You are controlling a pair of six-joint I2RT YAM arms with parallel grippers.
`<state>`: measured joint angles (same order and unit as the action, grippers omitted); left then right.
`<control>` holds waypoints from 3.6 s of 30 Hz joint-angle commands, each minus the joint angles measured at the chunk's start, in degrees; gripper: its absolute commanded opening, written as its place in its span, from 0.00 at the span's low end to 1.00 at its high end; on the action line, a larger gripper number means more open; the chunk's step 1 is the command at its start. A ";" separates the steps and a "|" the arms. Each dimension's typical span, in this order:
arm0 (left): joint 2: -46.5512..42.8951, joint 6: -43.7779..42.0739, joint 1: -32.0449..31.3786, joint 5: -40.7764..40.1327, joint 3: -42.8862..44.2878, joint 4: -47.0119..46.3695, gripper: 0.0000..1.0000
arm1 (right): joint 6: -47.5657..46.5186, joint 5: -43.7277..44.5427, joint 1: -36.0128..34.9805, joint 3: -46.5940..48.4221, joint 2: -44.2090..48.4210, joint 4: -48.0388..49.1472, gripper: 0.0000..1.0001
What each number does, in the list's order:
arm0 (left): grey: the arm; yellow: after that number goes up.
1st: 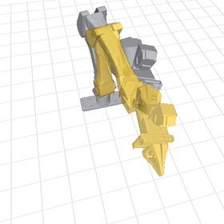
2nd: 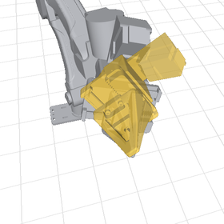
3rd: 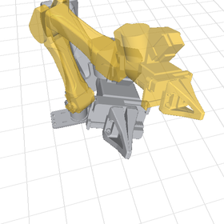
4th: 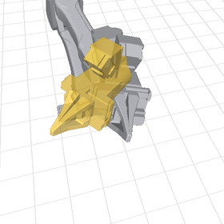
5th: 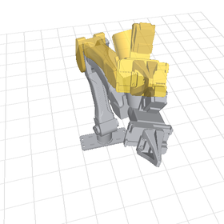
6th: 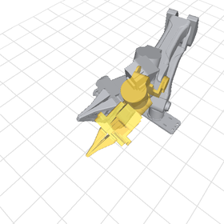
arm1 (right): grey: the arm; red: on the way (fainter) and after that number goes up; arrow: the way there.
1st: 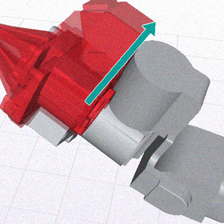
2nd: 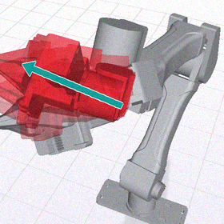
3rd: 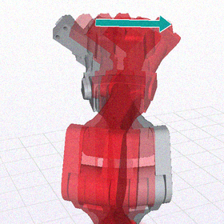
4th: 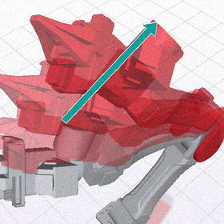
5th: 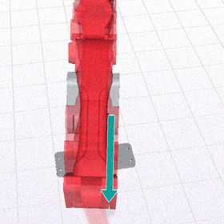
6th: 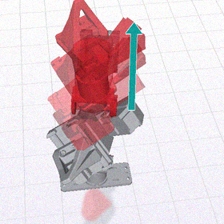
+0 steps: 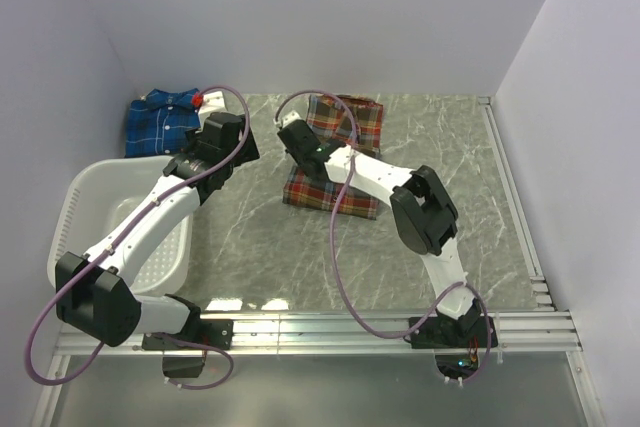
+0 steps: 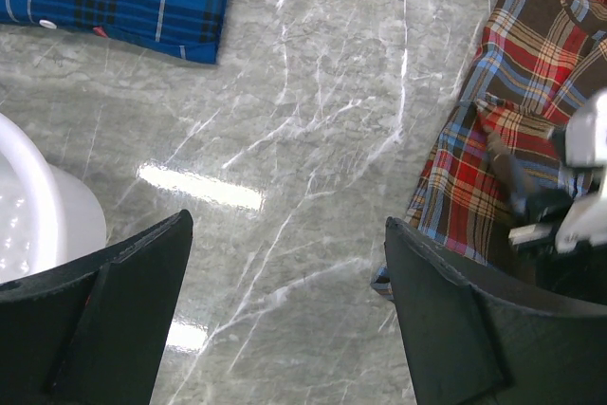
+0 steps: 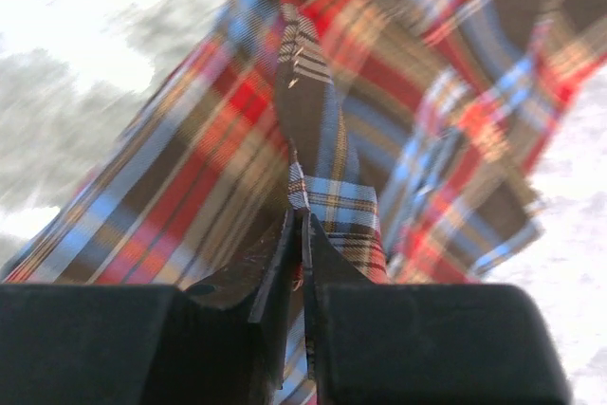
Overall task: Fold and stack the long sleeve shirts
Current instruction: Fold the shirt
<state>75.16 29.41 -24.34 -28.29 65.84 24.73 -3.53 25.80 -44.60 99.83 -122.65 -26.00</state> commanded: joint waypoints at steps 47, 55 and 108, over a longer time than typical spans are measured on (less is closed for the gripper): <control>30.57 13.92 -2.47 45.35 6.25 -13.39 0.30 | 48.52 -63.41 26.93 -50.95 24.15 45.85 0.49; 33.03 16.64 -1.86 41.48 -4.31 -16.12 0.22 | 50.73 -62.81 27.46 -54.74 14.99 50.17 0.46; 29.35 22.80 0.78 35.77 -11.53 -14.54 0.19 | 41.06 -74.59 24.38 -46.48 13.76 31.28 0.46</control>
<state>104.53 53.32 -23.75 11.05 56.55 3.77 42.02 -47.88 -20.93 54.30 -110.06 13.13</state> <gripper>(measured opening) 0.191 0.458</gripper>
